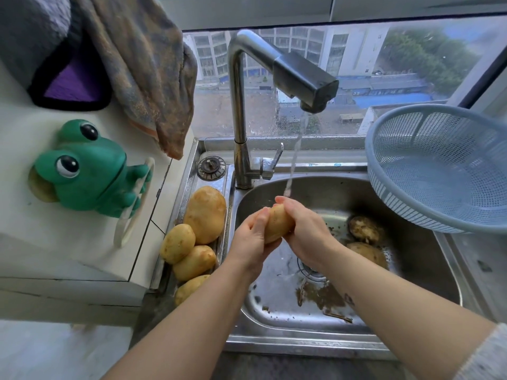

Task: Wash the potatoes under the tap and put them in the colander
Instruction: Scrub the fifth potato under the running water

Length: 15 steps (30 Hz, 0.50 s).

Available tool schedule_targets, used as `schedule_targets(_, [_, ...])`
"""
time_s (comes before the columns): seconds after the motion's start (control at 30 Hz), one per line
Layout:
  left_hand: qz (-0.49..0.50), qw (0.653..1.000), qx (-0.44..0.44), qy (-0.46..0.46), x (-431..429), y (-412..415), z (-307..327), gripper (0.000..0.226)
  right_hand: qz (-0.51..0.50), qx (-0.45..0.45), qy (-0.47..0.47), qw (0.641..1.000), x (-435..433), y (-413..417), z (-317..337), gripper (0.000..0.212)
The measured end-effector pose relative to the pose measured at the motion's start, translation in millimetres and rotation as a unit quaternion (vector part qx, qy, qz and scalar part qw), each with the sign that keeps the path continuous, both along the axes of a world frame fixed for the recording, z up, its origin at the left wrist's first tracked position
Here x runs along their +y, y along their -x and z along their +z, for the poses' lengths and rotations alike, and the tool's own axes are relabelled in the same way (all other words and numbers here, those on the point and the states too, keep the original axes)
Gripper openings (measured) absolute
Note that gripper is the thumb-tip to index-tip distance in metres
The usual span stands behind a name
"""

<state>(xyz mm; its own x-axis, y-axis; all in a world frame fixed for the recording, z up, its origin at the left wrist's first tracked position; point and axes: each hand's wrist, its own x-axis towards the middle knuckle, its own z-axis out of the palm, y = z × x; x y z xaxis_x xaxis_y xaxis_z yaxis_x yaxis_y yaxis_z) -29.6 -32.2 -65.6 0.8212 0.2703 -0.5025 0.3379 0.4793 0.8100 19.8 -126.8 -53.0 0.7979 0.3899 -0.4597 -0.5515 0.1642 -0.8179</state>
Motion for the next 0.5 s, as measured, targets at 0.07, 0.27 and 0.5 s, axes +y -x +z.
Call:
schedule_targets(0.07, [0.012,1.0,0.019,0.015,1.7,-0.3,0.1,0.035,0.058,-0.064,0.062,0.994,0.3,2.8,-5.7,0.027])
schedule_targets(0.27, [0.003,0.994,-0.016,-0.112,-4.8,-0.4,1.9,0.029,-0.03,-0.011,0.066,0.997,7.9,-0.7,4.2,0.023])
schedule_targets(0.5, [0.004,0.998,0.018,-0.063,1.8,-8.6,12.0,0.027,0.069,-0.039,0.06,0.995,0.7,-4.9,7.8,0.028])
